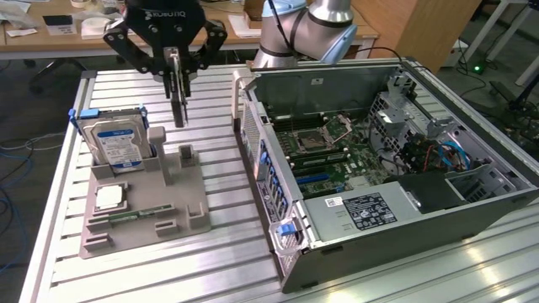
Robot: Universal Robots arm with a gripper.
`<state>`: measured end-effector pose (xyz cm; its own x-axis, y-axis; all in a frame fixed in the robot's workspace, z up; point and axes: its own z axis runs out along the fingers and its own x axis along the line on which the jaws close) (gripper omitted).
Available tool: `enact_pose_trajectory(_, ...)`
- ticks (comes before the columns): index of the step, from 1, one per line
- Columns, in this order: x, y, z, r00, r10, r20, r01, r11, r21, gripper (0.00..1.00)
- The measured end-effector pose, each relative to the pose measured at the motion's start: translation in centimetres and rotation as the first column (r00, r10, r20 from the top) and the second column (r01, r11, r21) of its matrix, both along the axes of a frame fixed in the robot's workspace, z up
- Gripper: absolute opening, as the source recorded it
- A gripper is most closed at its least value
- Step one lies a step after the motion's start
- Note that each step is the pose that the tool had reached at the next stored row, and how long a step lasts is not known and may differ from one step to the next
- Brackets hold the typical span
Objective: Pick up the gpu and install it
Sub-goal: 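Pick up the gpu and move the gpu toward the slot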
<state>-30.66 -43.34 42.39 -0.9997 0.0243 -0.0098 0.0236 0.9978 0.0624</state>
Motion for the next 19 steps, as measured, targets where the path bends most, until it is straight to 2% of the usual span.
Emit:
enact_pose_trajectory(1, 0.0, 0.00, 0.04, 1.0000, 0.000, -0.0002, 0.000, 1.0000, -0.0001, 0.28)
enact_pose_trajectory(2, 1.1, 0.00, 0.01, 1.0000, 0.000, 0.0000, 0.000, 1.0000, 0.0000, 0.28)
enact_pose_trajectory(5, 2.1, 0.00, 0.01, 1.0000, 0.000, -0.0002, 0.000, 1.0000, -0.0002, 0.28)
enact_pose_trajectory(7, 2.5, 0.00, -0.01, 1.0000, 0.000, -0.0002, 0.000, 1.0000, -0.0066, 0.28)
enact_pose_trajectory(9, 2.7, 0.01, -0.05, 1.0000, 0.000, -0.0001, 0.000, 1.0000, -0.0098, 0.28)
enact_pose_trajectory(19, 4.3, 0.01, -0.11, 1.0000, 0.000, -0.0002, 0.000, 1.0000, -0.0074, 0.28)
